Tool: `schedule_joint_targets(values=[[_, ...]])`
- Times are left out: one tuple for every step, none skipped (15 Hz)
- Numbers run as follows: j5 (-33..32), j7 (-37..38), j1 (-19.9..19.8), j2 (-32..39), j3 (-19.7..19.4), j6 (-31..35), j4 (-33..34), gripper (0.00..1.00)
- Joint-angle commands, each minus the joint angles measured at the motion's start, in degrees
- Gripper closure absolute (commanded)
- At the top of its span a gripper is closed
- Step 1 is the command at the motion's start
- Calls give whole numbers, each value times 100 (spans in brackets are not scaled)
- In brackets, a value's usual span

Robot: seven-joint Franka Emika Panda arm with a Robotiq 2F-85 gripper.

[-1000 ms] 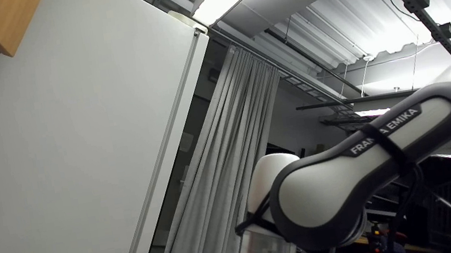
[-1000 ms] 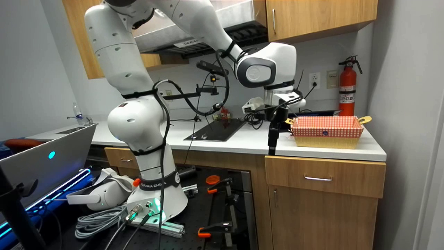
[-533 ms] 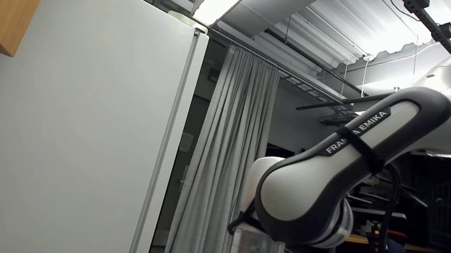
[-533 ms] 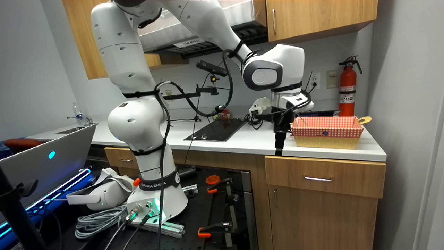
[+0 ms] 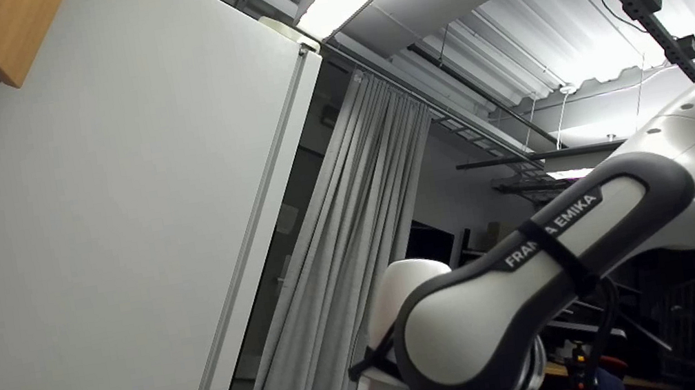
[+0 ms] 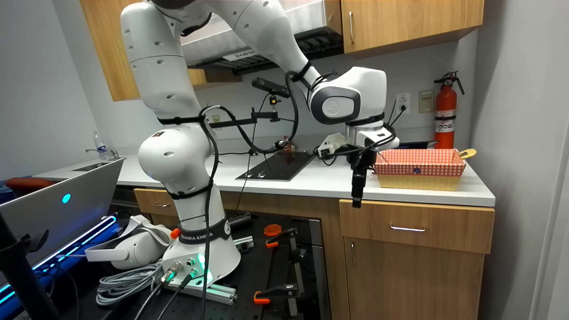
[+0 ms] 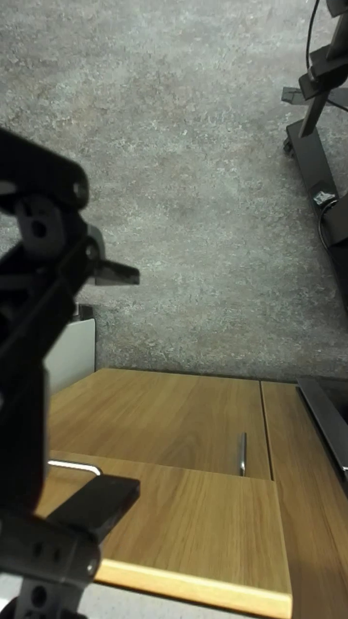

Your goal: Open the drawer on the right

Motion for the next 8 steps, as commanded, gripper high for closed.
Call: schedule_joint_targets(values=[[-534, 595, 90, 564, -63, 795, 36, 0], [-619, 699, 106, 744, -97, 1017, 76, 0], [-698, 814, 128, 905, -138, 1217, 112, 0], [-700, 888, 150, 1100, -184, 1433, 166, 0], [-707, 981, 184, 1268, -245, 1621, 219, 0], [-642, 1026, 212, 1458, -311, 1788, 301, 0], [-583, 1059, 246, 1619, -379, 1938, 372, 0], [-543, 1088, 281, 1805, -462, 2118, 456, 0]])
